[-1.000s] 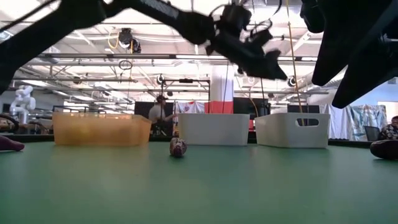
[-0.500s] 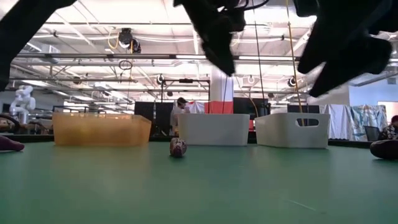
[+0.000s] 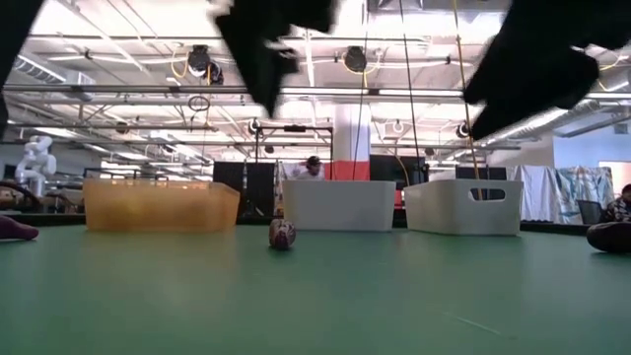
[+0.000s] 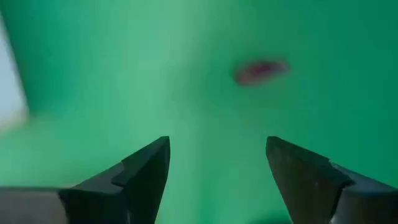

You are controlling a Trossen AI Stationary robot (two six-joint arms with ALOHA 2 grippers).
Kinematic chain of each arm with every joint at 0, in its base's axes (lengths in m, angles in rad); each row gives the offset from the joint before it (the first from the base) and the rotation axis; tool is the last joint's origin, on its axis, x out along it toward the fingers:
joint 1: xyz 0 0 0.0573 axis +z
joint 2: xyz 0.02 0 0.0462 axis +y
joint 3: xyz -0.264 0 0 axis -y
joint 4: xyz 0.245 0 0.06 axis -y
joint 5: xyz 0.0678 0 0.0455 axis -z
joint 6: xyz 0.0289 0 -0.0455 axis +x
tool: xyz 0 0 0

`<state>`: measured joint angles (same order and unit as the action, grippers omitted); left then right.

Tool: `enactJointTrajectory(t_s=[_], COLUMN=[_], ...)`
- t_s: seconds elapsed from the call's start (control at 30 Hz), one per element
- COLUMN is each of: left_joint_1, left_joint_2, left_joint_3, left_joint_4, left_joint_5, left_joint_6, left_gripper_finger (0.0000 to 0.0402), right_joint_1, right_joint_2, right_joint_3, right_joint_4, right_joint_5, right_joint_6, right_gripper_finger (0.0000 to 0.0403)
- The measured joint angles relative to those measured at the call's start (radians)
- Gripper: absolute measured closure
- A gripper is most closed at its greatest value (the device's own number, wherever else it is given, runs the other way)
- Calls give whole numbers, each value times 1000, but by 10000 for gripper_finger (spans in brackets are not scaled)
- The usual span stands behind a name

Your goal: Sort produce into baskets

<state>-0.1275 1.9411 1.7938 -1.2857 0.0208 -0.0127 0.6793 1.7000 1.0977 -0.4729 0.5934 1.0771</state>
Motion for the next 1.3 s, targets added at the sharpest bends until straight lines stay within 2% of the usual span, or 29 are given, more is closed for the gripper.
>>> enactJointTrajectory(t_s=[0.1,0.27,0.37,0.43,0.5,0.57,0.63,0.7,0.87,0.93,1.1,1.3], left_joint_1=[-92,-272,-379,-432,-459,-457,-436,-414,-407,-419,-446,-451], left_joint_2=[-105,-324,-392,-405,-399,-377,-365,-365,-365,-366,-366,-365], left_joint_3=[-140,-384,-524,-595,-645,-667,-676,-676,-677,-689,-744,-873], left_joint_4=[45,313,516,648,704,714,703,614,242,180,194,362], left_joint_5=[1,-45,-165,-262,-331,-357,-367,-354,-248,-229,-181,-98], left_joint_6=[-117,-358,-446,-447,-414,-373,-399,-542,-1056,-1150,-1213,-1233], left_gripper_finger=[127,127,127,127,127,127,127,127,127,127,127,127], right_joint_1=[32,65,67,69,69,69,69,69,84,88,88,97], right_joint_2=[28,69,90,102,108,109,109,109,109,109,109,109], right_joint_3=[0,-1,0,0,0,0,0,0,0,0,0,0], right_joint_4=[23,71,121,138,160,165,177,183,203,211,214,215], right_joint_5=[1,5,9,4,1,-5,-19,-20,-26,-26,-24,-25], right_joint_6=[11,11,11,10,11,11,15,32,47,24,8,10], right_gripper_finger=[122,122,122,122,122,122,122,122,122,122,122,122])
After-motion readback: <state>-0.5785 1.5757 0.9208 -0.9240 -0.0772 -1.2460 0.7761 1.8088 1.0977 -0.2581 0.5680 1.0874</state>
